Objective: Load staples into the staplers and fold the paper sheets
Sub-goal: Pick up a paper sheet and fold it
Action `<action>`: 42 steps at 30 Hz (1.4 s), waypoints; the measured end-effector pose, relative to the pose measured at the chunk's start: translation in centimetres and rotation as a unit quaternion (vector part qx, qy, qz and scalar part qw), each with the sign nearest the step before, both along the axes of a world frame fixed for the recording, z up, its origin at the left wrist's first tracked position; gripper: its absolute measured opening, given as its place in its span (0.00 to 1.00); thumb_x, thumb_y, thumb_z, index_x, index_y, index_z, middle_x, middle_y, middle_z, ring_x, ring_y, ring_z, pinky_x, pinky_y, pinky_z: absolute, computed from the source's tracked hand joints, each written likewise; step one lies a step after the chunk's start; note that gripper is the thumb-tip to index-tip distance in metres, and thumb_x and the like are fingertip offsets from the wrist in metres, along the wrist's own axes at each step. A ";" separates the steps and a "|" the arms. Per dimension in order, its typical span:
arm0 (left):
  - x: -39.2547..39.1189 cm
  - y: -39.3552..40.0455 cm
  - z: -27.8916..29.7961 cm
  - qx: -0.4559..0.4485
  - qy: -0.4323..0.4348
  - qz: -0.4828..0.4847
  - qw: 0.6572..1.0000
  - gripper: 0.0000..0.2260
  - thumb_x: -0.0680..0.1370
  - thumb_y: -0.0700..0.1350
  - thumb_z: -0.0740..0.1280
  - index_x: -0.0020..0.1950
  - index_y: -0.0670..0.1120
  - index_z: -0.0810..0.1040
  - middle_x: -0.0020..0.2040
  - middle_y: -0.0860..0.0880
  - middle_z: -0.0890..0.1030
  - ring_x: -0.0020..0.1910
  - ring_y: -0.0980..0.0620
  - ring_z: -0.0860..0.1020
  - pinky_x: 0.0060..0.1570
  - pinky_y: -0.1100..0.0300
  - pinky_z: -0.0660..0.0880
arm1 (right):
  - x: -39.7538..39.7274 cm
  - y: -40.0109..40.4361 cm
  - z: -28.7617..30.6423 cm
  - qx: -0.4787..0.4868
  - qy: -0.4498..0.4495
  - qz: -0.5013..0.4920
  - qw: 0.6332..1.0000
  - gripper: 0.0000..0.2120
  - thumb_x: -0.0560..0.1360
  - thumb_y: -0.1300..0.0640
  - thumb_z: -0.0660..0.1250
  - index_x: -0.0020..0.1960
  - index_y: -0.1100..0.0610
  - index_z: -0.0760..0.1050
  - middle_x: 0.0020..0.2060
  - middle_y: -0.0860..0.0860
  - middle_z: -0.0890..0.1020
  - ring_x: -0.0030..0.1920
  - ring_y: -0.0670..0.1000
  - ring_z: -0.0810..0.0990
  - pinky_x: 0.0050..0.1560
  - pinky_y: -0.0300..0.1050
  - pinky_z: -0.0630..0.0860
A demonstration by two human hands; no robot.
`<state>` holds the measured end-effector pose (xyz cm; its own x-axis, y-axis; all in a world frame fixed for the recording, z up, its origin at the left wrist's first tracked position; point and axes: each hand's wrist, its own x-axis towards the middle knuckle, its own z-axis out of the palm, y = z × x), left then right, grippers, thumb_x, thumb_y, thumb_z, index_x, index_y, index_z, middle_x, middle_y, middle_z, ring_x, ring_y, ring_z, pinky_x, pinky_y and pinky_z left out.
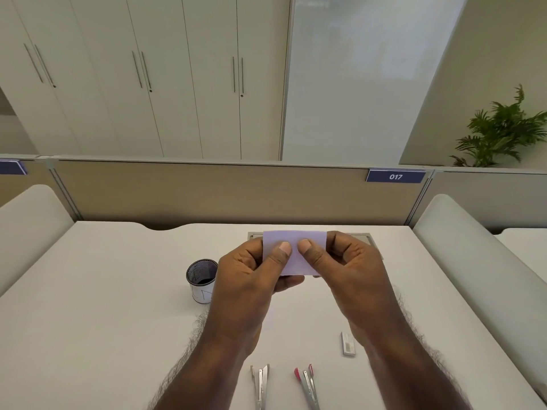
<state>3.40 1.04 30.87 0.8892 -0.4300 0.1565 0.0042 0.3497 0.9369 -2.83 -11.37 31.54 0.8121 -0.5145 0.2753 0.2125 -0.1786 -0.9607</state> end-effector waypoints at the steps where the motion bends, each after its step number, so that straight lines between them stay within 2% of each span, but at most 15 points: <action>1: 0.0 0.0 0.0 0.000 0.005 -0.007 1.000 0.07 0.78 0.41 0.67 0.49 0.45 0.86 0.44 0.44 0.86 0.42 0.49 0.85 0.38 0.61 0.80 | 0.0 -0.1 -0.1 0.008 0.005 0.002 1.000 0.05 0.73 0.52 0.73 0.47 0.52 0.84 0.40 0.50 0.87 0.41 0.49 0.84 0.41 0.38 0.79; 6: 0.2 0.1 -0.2 0.022 0.026 -0.006 0.999 0.06 0.76 0.42 0.69 0.47 0.44 0.86 0.42 0.44 0.86 0.40 0.49 0.85 0.35 0.61 0.80 | 0.3 -0.1 -0.6 0.030 0.030 0.023 0.999 0.05 0.74 0.54 0.71 0.49 0.50 0.84 0.43 0.49 0.87 0.45 0.51 0.86 0.46 0.43 0.82; 9: 0.4 0.1 -0.4 0.044 0.013 -0.001 0.999 0.06 0.77 0.42 0.69 0.47 0.45 0.86 0.41 0.45 0.86 0.40 0.49 0.85 0.34 0.61 0.80 | 0.3 -0.2 -0.6 0.025 0.032 0.027 0.999 0.04 0.74 0.55 0.72 0.47 0.48 0.85 0.41 0.49 0.87 0.43 0.50 0.86 0.44 0.40 0.82; 13: 0.3 0.0 -0.5 0.053 -0.001 0.001 0.999 0.06 0.77 0.42 0.69 0.46 0.46 0.86 0.41 0.45 0.86 0.40 0.49 0.85 0.36 0.61 0.80 | 0.4 -0.6 -0.7 0.011 0.045 0.023 0.999 0.07 0.69 0.50 0.71 0.46 0.49 0.85 0.40 0.49 0.87 0.42 0.51 0.85 0.43 0.44 0.81; 17: 0.2 0.1 -0.3 0.053 -0.010 -0.018 0.998 0.08 0.76 0.41 0.69 0.43 0.50 0.87 0.40 0.47 0.87 0.41 0.50 0.85 0.37 0.62 0.80 | 0.4 -0.9 -0.9 -0.021 0.054 0.019 0.998 0.08 0.70 0.49 0.68 0.45 0.48 0.85 0.38 0.47 0.86 0.39 0.47 0.84 0.40 0.39 0.80; 20: 0.4 0.0 -0.4 0.052 -0.008 -0.019 0.998 0.08 0.76 0.41 0.70 0.43 0.51 0.87 0.41 0.46 0.87 0.41 0.50 0.85 0.37 0.62 0.80 | 0.5 -0.9 -1.3 -0.031 0.054 0.020 0.998 0.11 0.71 0.49 0.66 0.48 0.52 0.84 0.40 0.49 0.86 0.42 0.50 0.84 0.43 0.44 0.82; 26: 0.9 0.0 -0.9 0.065 -0.026 -0.002 0.998 0.13 0.78 0.41 0.68 0.39 0.56 0.86 0.39 0.49 0.86 0.39 0.51 0.85 0.34 0.64 0.79 | 0.5 -0.6 -1.5 -0.045 0.046 0.023 0.998 0.08 0.70 0.48 0.69 0.45 0.49 0.84 0.39 0.47 0.86 0.40 0.50 0.84 0.41 0.42 0.81; 29: 0.8 0.0 -1.4 0.071 -0.038 -0.011 0.997 0.12 0.78 0.41 0.68 0.43 0.56 0.86 0.41 0.50 0.87 0.41 0.51 0.85 0.35 0.63 0.79 | 0.5 -0.5 -1.6 -0.065 0.043 0.003 0.997 0.06 0.71 0.48 0.69 0.44 0.46 0.84 0.37 0.47 0.85 0.38 0.51 0.83 0.38 0.44 0.80; 31: 0.8 -0.2 -1.8 0.072 -0.034 0.012 0.997 0.07 0.77 0.42 0.69 0.48 0.52 0.85 0.43 0.49 0.87 0.42 0.50 0.85 0.36 0.62 0.80 | 0.6 -0.4 -1.9 -0.070 0.039 -0.016 0.997 0.05 0.71 0.49 0.70 0.44 0.46 0.84 0.36 0.48 0.85 0.38 0.53 0.83 0.38 0.47 0.80; 33: 1.0 -0.3 -2.5 0.077 -0.034 0.061 0.995 0.08 0.75 0.43 0.72 0.53 0.51 0.81 0.48 0.52 0.86 0.46 0.53 0.84 0.40 0.63 0.80 | 0.7 -0.3 -2.3 -0.071 0.039 -0.051 0.995 0.03 0.73 0.50 0.72 0.42 0.48 0.83 0.35 0.48 0.85 0.37 0.53 0.83 0.37 0.48 0.80; 36: 1.0 -0.6 -3.4 0.095 -0.056 0.149 0.983 0.08 0.74 0.43 0.73 0.51 0.53 0.80 0.49 0.58 0.83 0.52 0.60 0.81 0.41 0.70 0.77 | 0.7 -0.3 -3.1 -0.131 0.041 -0.132 0.982 0.03 0.73 0.51 0.72 0.41 0.49 0.82 0.33 0.44 0.84 0.33 0.46 0.81 0.32 0.39 0.77; 37: 0.8 -0.7 -3.6 0.096 -0.056 0.157 0.981 0.06 0.75 0.43 0.72 0.49 0.53 0.81 0.48 0.57 0.83 0.51 0.60 0.81 0.42 0.69 0.77 | 0.7 -0.2 -3.3 -0.158 0.039 -0.152 0.975 0.03 0.73 0.51 0.72 0.40 0.49 0.81 0.33 0.44 0.83 0.33 0.45 0.80 0.32 0.37 0.75; 39: 0.6 -1.0 -4.3 0.094 -0.034 0.127 0.987 0.04 0.77 0.44 0.69 0.49 0.51 0.83 0.49 0.54 0.84 0.51 0.55 0.82 0.50 0.58 0.80 | 0.7 0.2 -3.5 -0.209 0.030 -0.158 0.965 0.05 0.73 0.52 0.72 0.39 0.48 0.79 0.33 0.41 0.81 0.35 0.45 0.79 0.31 0.36 0.75; 40: 0.6 -1.0 -4.5 0.093 -0.023 0.103 0.990 0.06 0.78 0.45 0.68 0.51 0.50 0.84 0.50 0.52 0.85 0.53 0.53 0.82 0.55 0.52 0.79 | 0.7 0.5 -3.6 -0.229 0.024 -0.147 0.962 0.05 0.73 0.52 0.72 0.40 0.46 0.78 0.34 0.40 0.81 0.36 0.45 0.79 0.32 0.35 0.75; 42: 0.6 -0.9 -4.5 0.072 -0.002 0.062 0.995 0.09 0.79 0.48 0.67 0.55 0.49 0.84 0.54 0.50 0.85 0.56 0.51 0.81 0.60 0.48 0.77 | 0.7 0.9 -3.7 -0.254 0.016 -0.115 0.960 0.02 0.74 0.52 0.72 0.44 0.45 0.80 0.38 0.39 0.81 0.39 0.43 0.80 0.36 0.31 0.76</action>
